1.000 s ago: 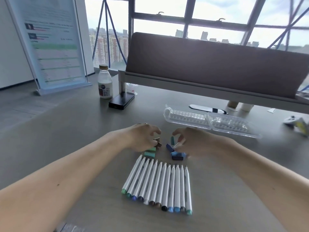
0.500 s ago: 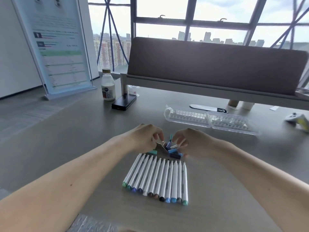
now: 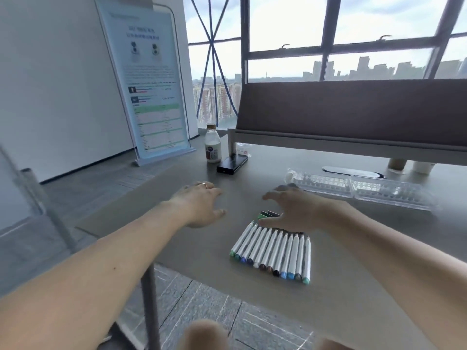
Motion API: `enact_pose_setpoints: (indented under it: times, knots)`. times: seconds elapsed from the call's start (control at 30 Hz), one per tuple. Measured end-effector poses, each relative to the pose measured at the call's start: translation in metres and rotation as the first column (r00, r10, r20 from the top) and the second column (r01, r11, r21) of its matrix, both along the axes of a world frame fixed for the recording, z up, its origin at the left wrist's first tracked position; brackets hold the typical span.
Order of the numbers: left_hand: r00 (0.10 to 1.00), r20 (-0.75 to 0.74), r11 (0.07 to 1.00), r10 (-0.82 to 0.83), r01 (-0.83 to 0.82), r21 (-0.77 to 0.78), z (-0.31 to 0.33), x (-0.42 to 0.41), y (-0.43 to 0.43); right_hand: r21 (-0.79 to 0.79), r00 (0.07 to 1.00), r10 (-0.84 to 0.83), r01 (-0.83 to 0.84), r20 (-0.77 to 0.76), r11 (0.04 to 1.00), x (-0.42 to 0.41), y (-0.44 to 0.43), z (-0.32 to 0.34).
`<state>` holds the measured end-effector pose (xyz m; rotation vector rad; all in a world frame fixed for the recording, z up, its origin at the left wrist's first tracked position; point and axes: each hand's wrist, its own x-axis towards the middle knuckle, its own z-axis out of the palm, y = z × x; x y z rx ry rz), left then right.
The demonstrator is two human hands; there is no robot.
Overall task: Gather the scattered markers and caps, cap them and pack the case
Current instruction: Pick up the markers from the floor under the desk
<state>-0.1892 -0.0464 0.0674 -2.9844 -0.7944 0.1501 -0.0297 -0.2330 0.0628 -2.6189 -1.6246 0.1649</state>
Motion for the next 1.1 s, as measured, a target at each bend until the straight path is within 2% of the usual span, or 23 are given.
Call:
enact_pose_setpoints:
  times: [0.17, 0.4, 0.67, 1.1]
  knots:
    - [0.974, 0.035, 0.974, 0.225, -0.223, -0.047, -0.011, -0.091, 0.025, -0.046, 0.991, 0.126, -0.124, 0.040, 0.991, -0.057, 0.036, 0.006]
    - [0.898, 0.063, 0.900, 0.435, -0.432, -0.060, -0.025, -0.232, 0.051, -0.062, 0.935, 0.330, -0.325, 0.126, 0.944, -0.168, 0.113, 0.001]
    - [0.744, 0.086, 0.749, 0.663, -0.659, -0.072, -0.059, -0.378, 0.069, -0.163, 0.836, 0.534, -0.513, 0.128, 0.843, -0.273, 0.180, -0.033]
    - [0.499, 0.044, 0.500, 0.866, -0.860, -0.099, -0.132, -0.506, 0.053, -0.138, 0.624, 0.778, -0.767, 0.068, 0.627, -0.403, 0.268, -0.109]
